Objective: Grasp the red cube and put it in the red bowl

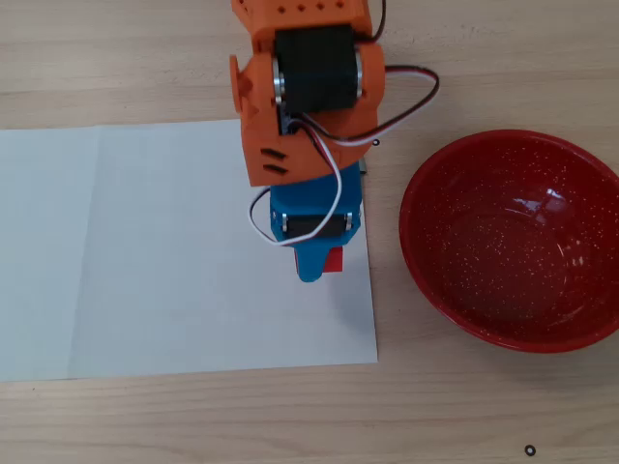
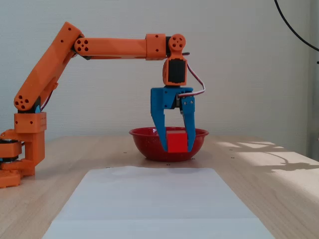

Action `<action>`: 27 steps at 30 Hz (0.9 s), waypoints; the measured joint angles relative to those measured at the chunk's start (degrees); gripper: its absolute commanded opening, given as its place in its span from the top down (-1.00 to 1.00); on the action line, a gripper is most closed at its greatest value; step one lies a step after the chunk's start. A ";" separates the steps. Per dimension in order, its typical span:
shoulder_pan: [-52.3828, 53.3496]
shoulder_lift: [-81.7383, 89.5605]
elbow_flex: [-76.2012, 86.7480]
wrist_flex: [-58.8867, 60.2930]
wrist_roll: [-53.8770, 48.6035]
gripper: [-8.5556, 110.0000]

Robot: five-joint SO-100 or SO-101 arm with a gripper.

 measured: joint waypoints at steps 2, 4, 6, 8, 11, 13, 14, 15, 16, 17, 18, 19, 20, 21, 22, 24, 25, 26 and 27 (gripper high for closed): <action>0.00 1.23 -2.90 2.64 0.00 0.85; 0.00 3.08 -6.15 5.19 -0.44 0.85; 0.00 5.27 -10.11 6.33 -1.05 0.85; 0.00 7.12 -13.89 7.56 -1.23 0.85; 0.00 8.70 -18.19 8.70 -1.76 0.85; 0.88 8.70 -20.04 8.70 -2.55 0.85; 1.58 8.70 -20.21 8.70 -2.99 0.85; 2.90 8.70 -20.65 8.70 -3.08 0.85; 4.31 8.70 -20.65 8.70 -3.08 0.85; 6.06 8.70 -20.65 8.70 -3.08 0.85; 7.82 8.70 -20.65 8.70 -3.16 0.85; 9.40 8.70 -20.65 8.70 -3.78 0.85; 10.90 8.70 -20.65 8.61 -4.31 0.85; 12.13 8.70 -20.65 8.61 -4.92 0.85; 13.36 8.70 -20.65 8.00 -5.27 0.85; 15.21 8.70 -20.57 6.15 -6.15 0.85; 16.26 8.70 -20.57 5.36 -6.68 0.85; 17.23 8.70 -20.57 4.22 -7.38 0.85; 18.28 8.70 -20.48 2.99 -7.91 0.85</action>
